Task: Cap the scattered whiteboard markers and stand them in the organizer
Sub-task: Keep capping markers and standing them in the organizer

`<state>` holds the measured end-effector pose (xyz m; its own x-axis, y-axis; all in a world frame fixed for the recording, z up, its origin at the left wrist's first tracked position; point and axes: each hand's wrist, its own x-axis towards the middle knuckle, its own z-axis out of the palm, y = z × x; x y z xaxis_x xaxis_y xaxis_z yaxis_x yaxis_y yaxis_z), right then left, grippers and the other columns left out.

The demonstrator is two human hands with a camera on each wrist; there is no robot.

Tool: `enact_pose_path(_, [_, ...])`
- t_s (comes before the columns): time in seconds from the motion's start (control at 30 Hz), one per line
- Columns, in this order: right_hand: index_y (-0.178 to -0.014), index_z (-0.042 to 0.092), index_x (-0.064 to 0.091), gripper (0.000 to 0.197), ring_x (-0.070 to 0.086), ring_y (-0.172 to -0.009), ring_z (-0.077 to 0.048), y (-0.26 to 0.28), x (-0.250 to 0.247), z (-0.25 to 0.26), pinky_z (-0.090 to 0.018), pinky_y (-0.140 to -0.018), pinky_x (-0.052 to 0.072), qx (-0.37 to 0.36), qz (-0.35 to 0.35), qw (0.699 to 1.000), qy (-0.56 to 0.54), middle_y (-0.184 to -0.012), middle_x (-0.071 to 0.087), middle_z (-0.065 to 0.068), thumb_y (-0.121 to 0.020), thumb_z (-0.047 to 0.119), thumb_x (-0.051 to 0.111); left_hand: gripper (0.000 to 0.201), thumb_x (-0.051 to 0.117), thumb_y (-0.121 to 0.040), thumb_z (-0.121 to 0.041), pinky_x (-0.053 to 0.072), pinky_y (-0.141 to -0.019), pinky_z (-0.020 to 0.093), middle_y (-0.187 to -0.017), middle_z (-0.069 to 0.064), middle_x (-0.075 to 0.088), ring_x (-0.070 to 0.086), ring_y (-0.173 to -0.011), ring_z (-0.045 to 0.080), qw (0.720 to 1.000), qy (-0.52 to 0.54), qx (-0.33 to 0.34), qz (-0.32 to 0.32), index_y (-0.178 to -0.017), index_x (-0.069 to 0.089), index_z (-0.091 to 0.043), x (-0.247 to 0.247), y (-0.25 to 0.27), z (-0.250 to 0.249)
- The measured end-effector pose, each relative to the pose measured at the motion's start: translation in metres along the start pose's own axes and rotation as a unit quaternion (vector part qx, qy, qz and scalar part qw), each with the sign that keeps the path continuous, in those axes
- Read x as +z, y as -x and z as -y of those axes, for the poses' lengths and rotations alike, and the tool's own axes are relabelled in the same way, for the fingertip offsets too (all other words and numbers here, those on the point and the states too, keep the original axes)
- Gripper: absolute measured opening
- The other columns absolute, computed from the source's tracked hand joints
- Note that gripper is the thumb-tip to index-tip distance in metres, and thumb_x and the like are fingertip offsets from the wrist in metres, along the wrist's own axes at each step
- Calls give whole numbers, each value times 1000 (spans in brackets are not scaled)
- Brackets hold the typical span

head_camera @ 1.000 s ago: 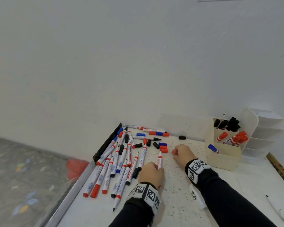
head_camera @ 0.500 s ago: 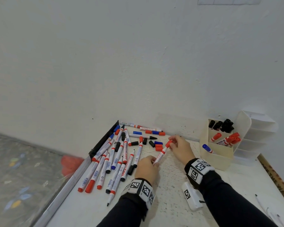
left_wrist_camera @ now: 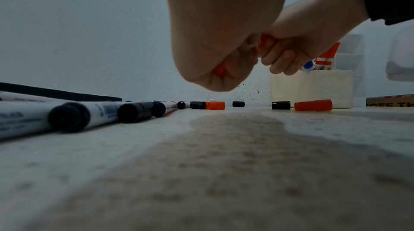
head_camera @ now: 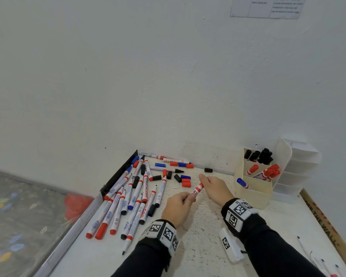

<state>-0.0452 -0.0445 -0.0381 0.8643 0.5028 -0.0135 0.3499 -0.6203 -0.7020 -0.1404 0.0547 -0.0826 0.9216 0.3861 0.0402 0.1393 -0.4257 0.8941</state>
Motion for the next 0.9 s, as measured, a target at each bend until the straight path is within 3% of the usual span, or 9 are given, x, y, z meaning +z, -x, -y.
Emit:
enact_pose_path(0.13, [-62, 19, 39, 40, 33, -56, -10, 2, 0, 7, -23, -56, 28, -37, 0, 998, -42, -60, 35, 3, -98, 36, 34, 34, 34, -99, -37, 24, -37, 17, -55, -7, 37, 27, -36, 5, 982, 163, -66, 64, -78, 52, -17, -2, 7, -11])
enact_pose_path(0.33, [-70, 19, 44, 34, 34, -54, -8, -1, -11, 23, -22, -56, 30, -104, 48, 992, -55, -61, 36, 5, -98, 36, 34, 37, 33, -99, -40, 24, -36, 16, -52, -6, 38, 29, -37, 7, 964, 249, -77, 58, -80, 54, -16, -4, 6, -14])
enact_pose_path(0.4, [-70, 20, 45, 34, 35, -55, -8, -3, -12, 23, -21, -55, 30, -110, 56, 992, -32, -61, 37, 6, -98, 38, 35, 40, 32, -97, -44, 38, -51, 18, -64, -4, 52, 45, -51, 8, 979, 197, -51, 17, -86, 60, -18, -3, 6, -13])
enact_pose_path(0.47, [-70, 23, 47, 33, 37, -56, -9, -3, -15, 20, -21, -55, 32, -108, 33, 993, -17, -62, 41, 6, -97, 38, 38, 46, 25, -96, -49, 45, -85, 27, -88, -3, 61, 56, -82, 11, 994, 94, -25, -48, -92, 62, -21, -1, 4, -6])
enact_pose_path(0.53, [-75, 21, 50, 29, 41, -57, -10, -4, -20, 18, -21, -55, 36, -98, -8, 994, -45, -66, 48, 2, -96, 38, 40, 47, 19, -99, -44, 19, -114, 46, -131, 3, 50, 41, -127, 17, 990, -104, -54, -81, -123, 54, -24, -3, 2, 1])
enact_pose_path(0.6, [-84, 16, 53, 27, 45, -58, -12, -4, -30, 17, -23, -56, 40, -92, -55, 992, -68, -74, 57, -1, -96, 37, 40, 54, 14, -98, -47, -1, -115, 51, -157, 8, 8, 3, -145, 22, 962, -235, -133, -29, -147, 21, -24, -4, 0, 4])
enact_pose_path(0.67, [-88, 15, 54, 26, 48, -60, -13, -4, -45, 15, -25, -58, 42, -94, -95, 988, -75, -81, 62, -1, -95, 37, 42, 60, 16, -97, -49, -5, -114, 53, -156, 14, -8, -9, -145, 28, 939, -294, -179, 26, -150, 8, -22, -5, -1, 5])
enact_pose_path(0.8, [-86, 19, 54, 22, 50, -63, -21, -1, -76, 8, -32, -59, 45, -101, -175, 977, -67, -83, 64, -2, -94, 36, 44, 46, 30, -96, -36, 7, -113, 54, -151, 6, 24, 19, -141, 24, 930, -337, -146, 12, -141, 32, -24, -5, 1, 3])
enact_pose_path(0.9, [-95, 13, 54, 23, 48, -63, -23, 7, -98, 4, -34, -57, 46, -86, -216, 967, -102, -81, 61, 1, -94, 33, 45, 30, 40, -95, -29, 28, -108, 40, -132, -2, 43, 38, -124, 17, 943, -318, -94, -33, -124, 48, -26, -7, 5, 2])
